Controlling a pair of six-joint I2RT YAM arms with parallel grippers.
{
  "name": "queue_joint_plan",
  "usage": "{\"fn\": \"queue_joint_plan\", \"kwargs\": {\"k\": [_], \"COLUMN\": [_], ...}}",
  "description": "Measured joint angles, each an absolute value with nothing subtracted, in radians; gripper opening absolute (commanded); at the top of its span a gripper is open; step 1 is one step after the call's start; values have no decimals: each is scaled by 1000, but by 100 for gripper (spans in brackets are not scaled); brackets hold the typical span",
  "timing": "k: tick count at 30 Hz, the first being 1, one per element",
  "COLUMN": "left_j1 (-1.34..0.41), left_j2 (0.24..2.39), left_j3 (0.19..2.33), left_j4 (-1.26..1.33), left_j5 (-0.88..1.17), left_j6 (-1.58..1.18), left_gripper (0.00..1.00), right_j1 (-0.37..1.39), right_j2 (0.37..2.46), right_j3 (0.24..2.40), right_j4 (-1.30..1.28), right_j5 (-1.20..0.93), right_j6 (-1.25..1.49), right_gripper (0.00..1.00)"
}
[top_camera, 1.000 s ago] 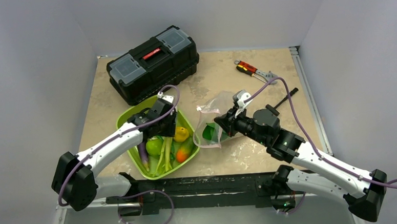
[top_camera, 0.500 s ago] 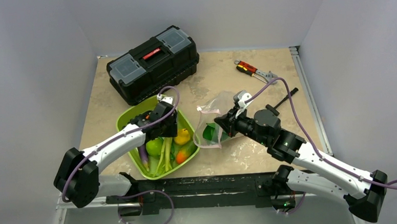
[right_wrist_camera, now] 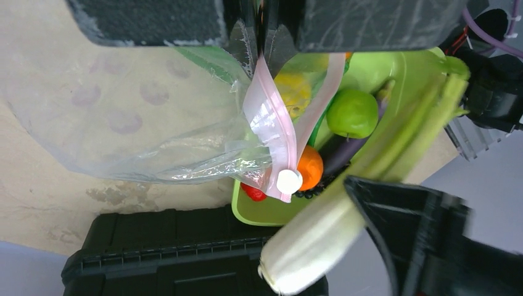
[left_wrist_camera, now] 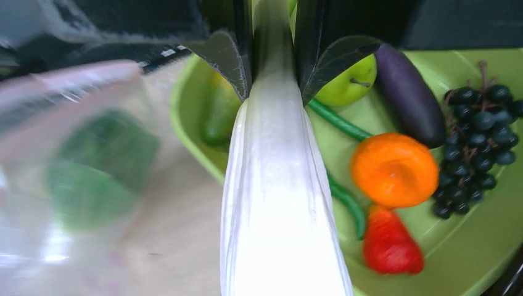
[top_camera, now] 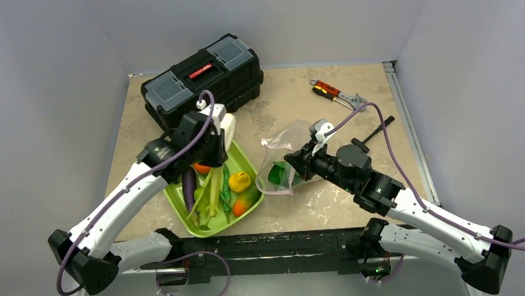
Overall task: Place the food in the zip-top bag and seal the zipper
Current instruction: Pick up the fake vegetable from the bin, then place the fake vegetable in the zipper food storage bag.
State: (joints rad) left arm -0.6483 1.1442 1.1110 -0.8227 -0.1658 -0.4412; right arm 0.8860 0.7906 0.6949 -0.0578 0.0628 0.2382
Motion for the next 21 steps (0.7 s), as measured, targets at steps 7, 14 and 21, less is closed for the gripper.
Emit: {"fn": "queue_joint_plan", "kwargs": {"k": [7,14,21], "left_j1": [-648,-652,-706], "left_j2": [1069,1003,1016], "left_j3": [1273,1179,1079], "left_j4": [-1017,-1070,-909], "left_j5": [204,537,710], "left_j6": [-385,-456,-592], "left_gripper": [0,0,0], "right_j1": [886,886,891], "right_j2": [812,870,881], "right_j3": [695,704,707], "right_j4": [-52,-51,-32], "right_j5": [102,113,81], "right_j6": [231,222,218], "right_gripper": [0,0,0]}}
